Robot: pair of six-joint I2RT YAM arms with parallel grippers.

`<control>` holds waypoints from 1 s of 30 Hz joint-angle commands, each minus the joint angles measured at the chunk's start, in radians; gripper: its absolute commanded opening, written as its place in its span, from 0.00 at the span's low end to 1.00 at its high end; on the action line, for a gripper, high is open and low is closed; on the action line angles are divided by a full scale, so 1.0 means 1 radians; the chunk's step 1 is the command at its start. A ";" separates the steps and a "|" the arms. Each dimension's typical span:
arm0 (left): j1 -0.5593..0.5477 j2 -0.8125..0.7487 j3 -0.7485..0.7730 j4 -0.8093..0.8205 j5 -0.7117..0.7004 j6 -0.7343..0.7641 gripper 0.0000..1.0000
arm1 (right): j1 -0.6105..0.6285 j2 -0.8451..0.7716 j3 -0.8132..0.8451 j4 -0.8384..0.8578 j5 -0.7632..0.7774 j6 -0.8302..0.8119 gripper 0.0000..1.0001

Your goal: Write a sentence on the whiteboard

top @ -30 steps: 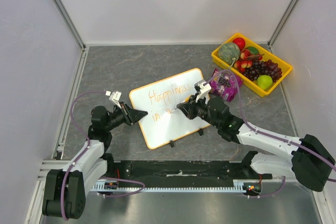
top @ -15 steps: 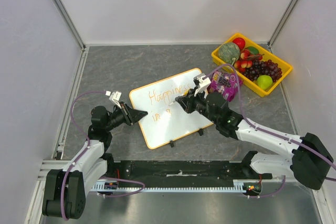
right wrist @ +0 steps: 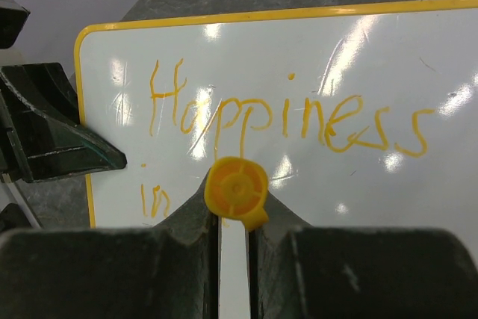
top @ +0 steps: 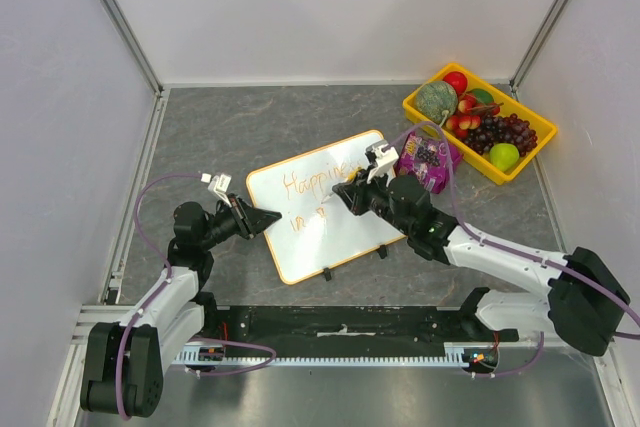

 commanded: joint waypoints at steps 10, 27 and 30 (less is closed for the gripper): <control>-0.008 0.006 0.003 0.013 0.002 0.076 0.02 | -0.003 -0.060 -0.035 -0.010 0.040 -0.027 0.00; -0.007 0.006 0.003 0.011 0.002 0.076 0.02 | -0.004 -0.054 -0.099 -0.036 0.020 -0.036 0.00; -0.007 0.006 0.003 0.011 0.001 0.076 0.02 | -0.001 -0.061 -0.116 -0.041 -0.001 -0.031 0.00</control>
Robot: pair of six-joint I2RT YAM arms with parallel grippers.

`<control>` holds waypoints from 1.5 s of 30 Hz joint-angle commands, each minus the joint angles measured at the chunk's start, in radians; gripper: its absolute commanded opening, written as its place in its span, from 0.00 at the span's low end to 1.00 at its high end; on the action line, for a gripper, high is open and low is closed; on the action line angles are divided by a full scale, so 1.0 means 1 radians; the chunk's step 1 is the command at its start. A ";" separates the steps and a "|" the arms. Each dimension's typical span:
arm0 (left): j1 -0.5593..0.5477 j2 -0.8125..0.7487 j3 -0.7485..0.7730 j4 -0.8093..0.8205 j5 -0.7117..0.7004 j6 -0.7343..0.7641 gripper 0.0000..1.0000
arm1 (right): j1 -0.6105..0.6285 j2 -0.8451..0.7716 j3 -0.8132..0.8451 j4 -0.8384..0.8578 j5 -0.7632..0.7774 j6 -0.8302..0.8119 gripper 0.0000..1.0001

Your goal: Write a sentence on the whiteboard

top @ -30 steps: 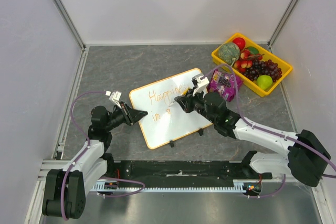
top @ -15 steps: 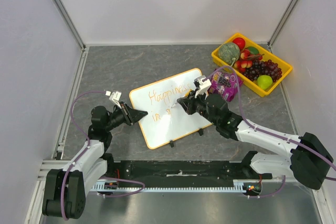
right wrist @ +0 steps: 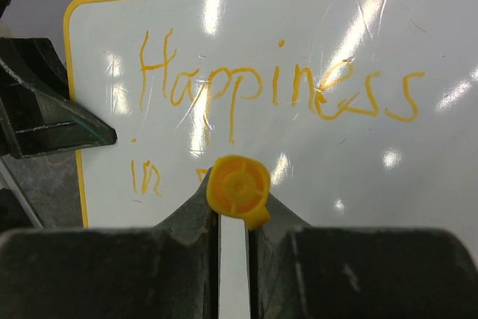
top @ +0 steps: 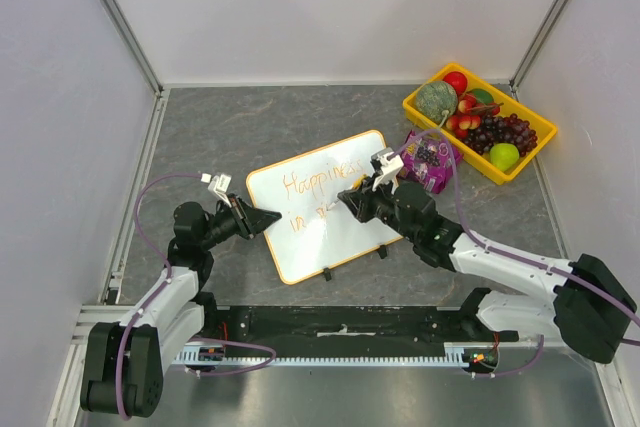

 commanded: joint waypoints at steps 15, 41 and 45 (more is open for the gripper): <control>-0.007 0.006 0.003 0.011 0.000 0.074 0.02 | -0.003 0.009 0.027 -0.031 0.059 -0.015 0.00; -0.007 0.008 0.003 0.013 0.000 0.076 0.02 | -0.005 -0.009 -0.028 -0.090 0.049 -0.028 0.00; -0.007 0.009 0.004 0.013 0.000 0.074 0.02 | -0.005 -0.016 -0.033 -0.090 0.052 -0.029 0.00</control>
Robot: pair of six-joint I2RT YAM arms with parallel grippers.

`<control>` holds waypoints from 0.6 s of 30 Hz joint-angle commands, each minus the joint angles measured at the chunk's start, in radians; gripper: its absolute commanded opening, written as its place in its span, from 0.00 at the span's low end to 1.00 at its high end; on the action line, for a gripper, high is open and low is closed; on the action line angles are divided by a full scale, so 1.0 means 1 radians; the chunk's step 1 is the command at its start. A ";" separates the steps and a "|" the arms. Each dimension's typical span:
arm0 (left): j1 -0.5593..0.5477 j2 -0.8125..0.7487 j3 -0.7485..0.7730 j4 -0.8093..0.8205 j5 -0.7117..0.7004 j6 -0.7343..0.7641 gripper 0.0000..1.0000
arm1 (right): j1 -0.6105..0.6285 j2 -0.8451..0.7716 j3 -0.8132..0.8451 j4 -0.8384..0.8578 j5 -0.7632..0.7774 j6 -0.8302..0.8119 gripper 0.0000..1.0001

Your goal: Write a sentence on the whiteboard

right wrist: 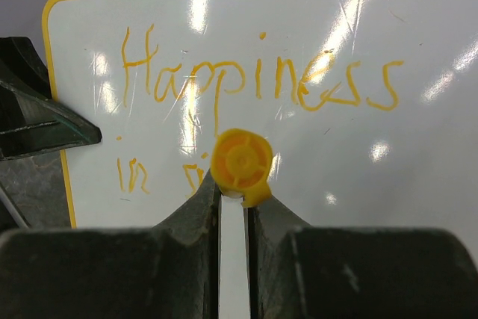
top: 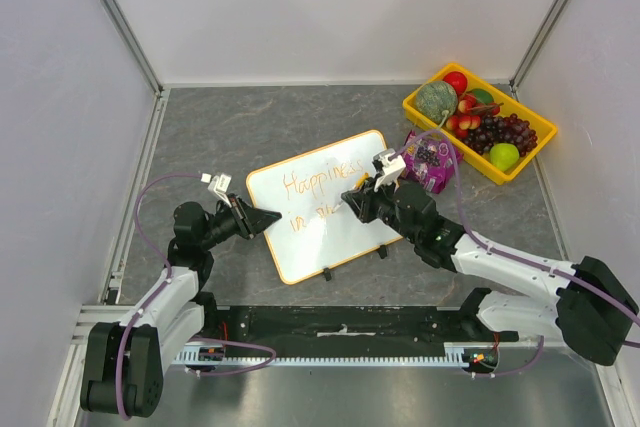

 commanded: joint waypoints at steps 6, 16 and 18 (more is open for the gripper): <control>-0.006 0.008 0.004 0.013 0.002 0.074 0.02 | -0.005 0.005 0.027 -0.039 0.060 -0.028 0.00; -0.006 0.006 0.003 0.013 0.002 0.074 0.02 | -0.027 0.053 0.089 -0.008 0.063 -0.018 0.00; -0.006 0.008 0.003 0.013 0.002 0.076 0.02 | -0.033 0.057 0.092 -0.010 0.058 -0.016 0.00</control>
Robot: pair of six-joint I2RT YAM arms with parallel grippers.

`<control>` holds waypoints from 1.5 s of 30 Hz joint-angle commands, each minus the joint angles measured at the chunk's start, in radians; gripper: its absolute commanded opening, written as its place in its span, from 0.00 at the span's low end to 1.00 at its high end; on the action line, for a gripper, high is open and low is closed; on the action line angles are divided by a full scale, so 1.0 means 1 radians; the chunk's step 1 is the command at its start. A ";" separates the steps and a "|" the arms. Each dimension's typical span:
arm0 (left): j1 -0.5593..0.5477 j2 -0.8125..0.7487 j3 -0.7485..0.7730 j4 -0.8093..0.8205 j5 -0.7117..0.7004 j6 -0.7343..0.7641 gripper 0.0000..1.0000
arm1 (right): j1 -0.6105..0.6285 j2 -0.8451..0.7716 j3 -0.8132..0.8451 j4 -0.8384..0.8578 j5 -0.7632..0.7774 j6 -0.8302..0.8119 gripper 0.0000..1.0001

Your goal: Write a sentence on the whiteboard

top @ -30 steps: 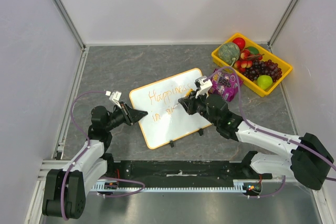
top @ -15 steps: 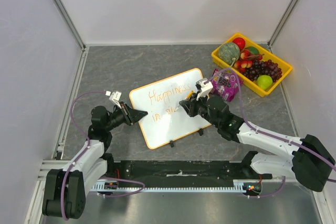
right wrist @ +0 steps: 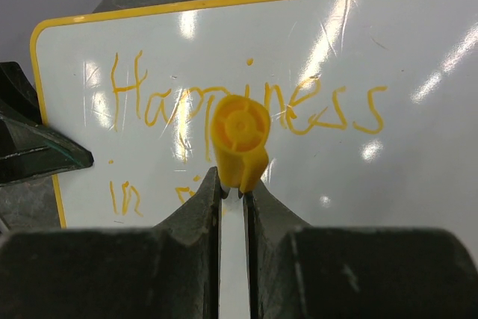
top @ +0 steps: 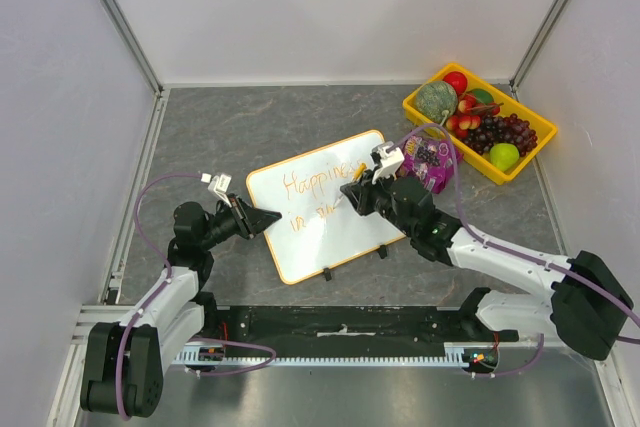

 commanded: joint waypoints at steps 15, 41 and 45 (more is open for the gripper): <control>-0.006 0.004 0.003 0.012 0.002 0.074 0.02 | -0.049 -0.011 -0.023 -0.024 -0.025 -0.008 0.00; -0.006 0.006 0.003 0.009 0.000 0.073 0.02 | -0.072 -0.094 0.050 0.008 -0.024 -0.008 0.00; -0.008 0.006 0.003 0.010 0.002 0.076 0.02 | -0.083 -0.080 0.046 0.038 -0.039 0.002 0.00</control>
